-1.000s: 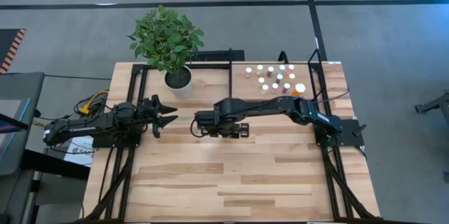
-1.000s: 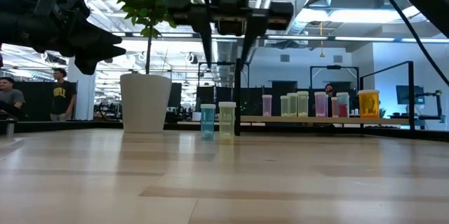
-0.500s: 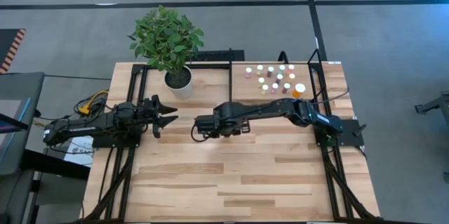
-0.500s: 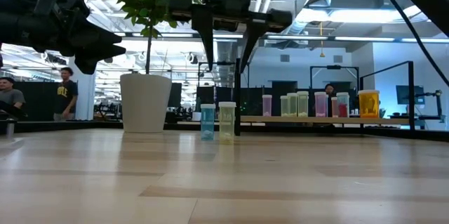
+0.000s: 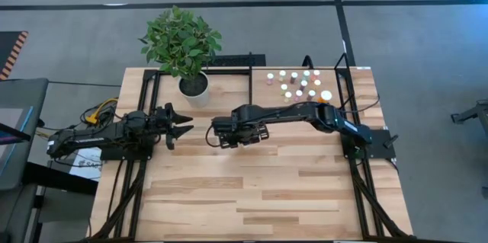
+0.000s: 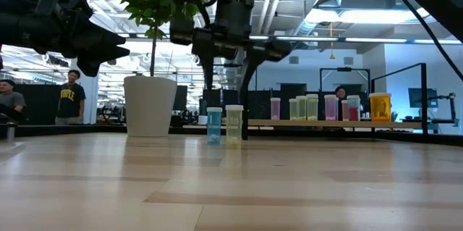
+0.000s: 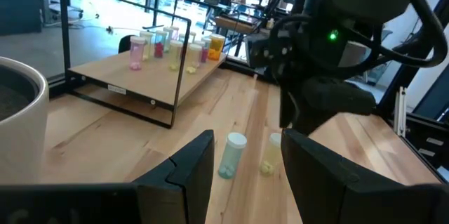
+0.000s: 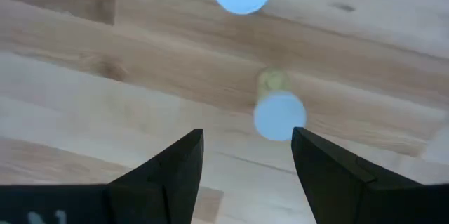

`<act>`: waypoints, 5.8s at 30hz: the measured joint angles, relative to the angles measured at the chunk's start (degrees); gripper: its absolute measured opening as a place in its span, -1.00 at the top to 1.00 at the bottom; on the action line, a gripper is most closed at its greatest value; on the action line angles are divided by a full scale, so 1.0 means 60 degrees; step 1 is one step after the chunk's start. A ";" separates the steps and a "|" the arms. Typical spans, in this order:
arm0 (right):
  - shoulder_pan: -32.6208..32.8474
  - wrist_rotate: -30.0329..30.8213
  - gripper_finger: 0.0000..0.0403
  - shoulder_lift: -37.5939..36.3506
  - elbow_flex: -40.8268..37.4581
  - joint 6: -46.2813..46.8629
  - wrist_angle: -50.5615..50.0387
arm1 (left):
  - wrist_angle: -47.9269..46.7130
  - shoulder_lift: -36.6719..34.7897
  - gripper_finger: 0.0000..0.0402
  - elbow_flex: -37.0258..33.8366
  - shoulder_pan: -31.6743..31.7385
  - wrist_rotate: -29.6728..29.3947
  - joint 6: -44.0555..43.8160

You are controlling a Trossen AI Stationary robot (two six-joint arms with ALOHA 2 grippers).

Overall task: Pick and place medicine bottles onto shelf by color
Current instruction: Put the yellow pill bottle on the shelf

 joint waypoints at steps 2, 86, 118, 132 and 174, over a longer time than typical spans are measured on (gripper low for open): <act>-0.0022 -0.0188 -0.19 -0.0007 -0.0159 0.0038 0.0177 | 0.0000 0.0001 0.24 0.0001 -0.0001 0.0000 0.0000; -0.2854 0.0626 0.34 -0.2487 -0.1276 0.0458 -0.1503 | 0.0004 -0.0001 0.24 -0.0002 -0.0001 -0.0004 0.0000; -0.5314 0.0729 0.33 -0.2471 -0.2644 0.3572 -0.0297 | 0.0004 -0.0001 0.24 0.0001 0.0002 -0.0004 0.0000; -0.5454 0.0536 0.33 -0.2461 -0.3136 0.4285 0.0229 | 0.0000 0.0000 0.24 0.0001 0.0002 -0.0004 0.0004; -0.5410 0.0572 0.10 -0.2464 -0.3150 0.5168 0.0583 | 0.0001 0.0000 0.24 -0.0002 0.0002 -0.0004 0.0004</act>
